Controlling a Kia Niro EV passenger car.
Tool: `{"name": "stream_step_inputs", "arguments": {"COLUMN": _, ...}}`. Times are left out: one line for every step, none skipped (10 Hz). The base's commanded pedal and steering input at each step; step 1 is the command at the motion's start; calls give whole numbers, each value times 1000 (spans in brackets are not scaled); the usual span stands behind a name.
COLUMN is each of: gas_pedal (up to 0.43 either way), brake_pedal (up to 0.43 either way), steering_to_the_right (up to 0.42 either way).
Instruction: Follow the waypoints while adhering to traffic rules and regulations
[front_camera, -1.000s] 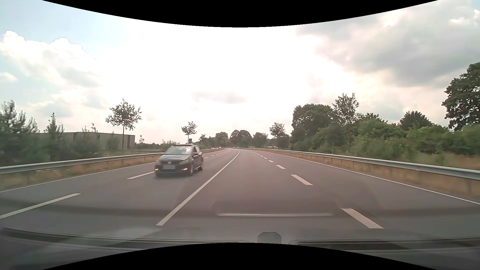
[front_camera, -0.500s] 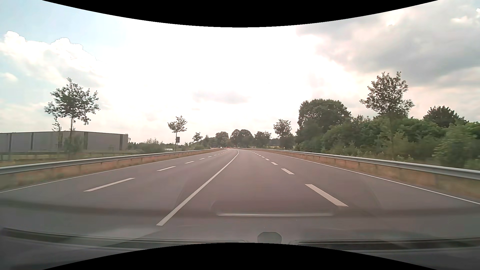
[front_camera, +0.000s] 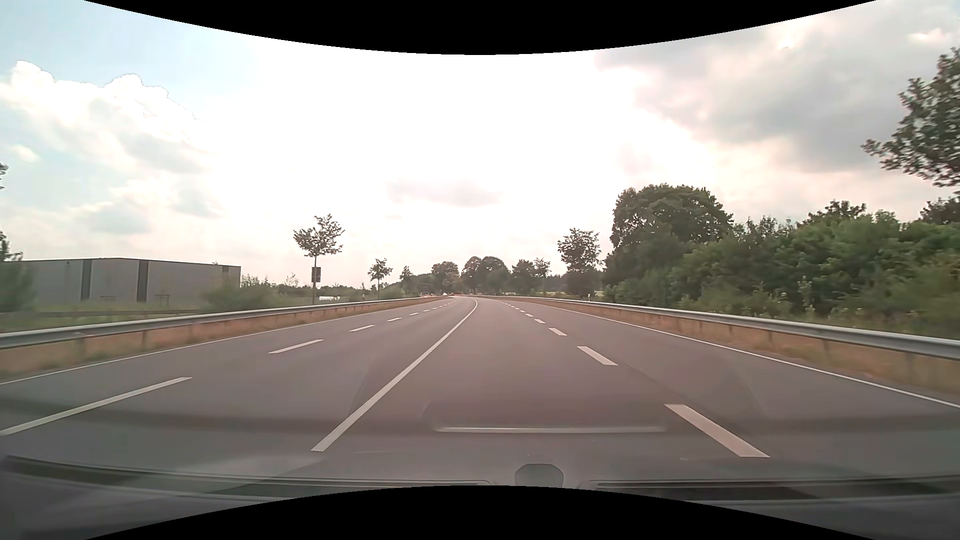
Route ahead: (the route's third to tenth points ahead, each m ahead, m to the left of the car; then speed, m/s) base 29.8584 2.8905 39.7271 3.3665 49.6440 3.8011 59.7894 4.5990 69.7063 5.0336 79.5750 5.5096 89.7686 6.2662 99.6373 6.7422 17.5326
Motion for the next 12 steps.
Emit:
{"name": "stream_step_inputs", "arguments": {"gas_pedal": 189, "brake_pedal": 0, "steering_to_the_right": -4}}
{"name": "stream_step_inputs", "arguments": {"gas_pedal": 189, "brake_pedal": 0, "steering_to_the_right": -4}}
{"name": "stream_step_inputs", "arguments": {"gas_pedal": 189, "brake_pedal": 0, "steering_to_the_right": -4}}
{"name": "stream_step_inputs", "arguments": {"gas_pedal": 189, "brake_pedal": 0, "steering_to_the_right": -4}}
{"name": "stream_step_inputs", "arguments": {"gas_pedal": 189, "brake_pedal": 0, "steering_to_the_right": -4}}
{"name": "stream_step_inputs", "arguments": {"gas_pedal": 189, "brake_pedal": 0, "steering_to_the_right": -4}}
{"name": "stream_step_inputs", "arguments": {"gas_pedal": 189, "brake_pedal": 0, "steering_to_the_right": -4}}
{"name": "stream_step_inputs", "arguments": {"gas_pedal": 189, "brake_pedal": 0, "steering_to_the_right": -4}}
{"name": "stream_step_inputs", "arguments": {"gas_pedal": 189, "brake_pedal": 0, "steering_to_the_right": -4}}
{"name": "stream_step_inputs", "arguments": {"gas_pedal": 189, "brake_pedal": 0, "steering_to_the_right": -4}}
{"name": "stream_step_inputs", "arguments": {"gas_pedal": 189, "brake_pedal": 0, "steering_to_the_right": -4}}
{"name": "stream_step_inputs", "arguments": {"gas_pedal": 189, "brake_pedal": 0, "steering_to_the_right": -4}}
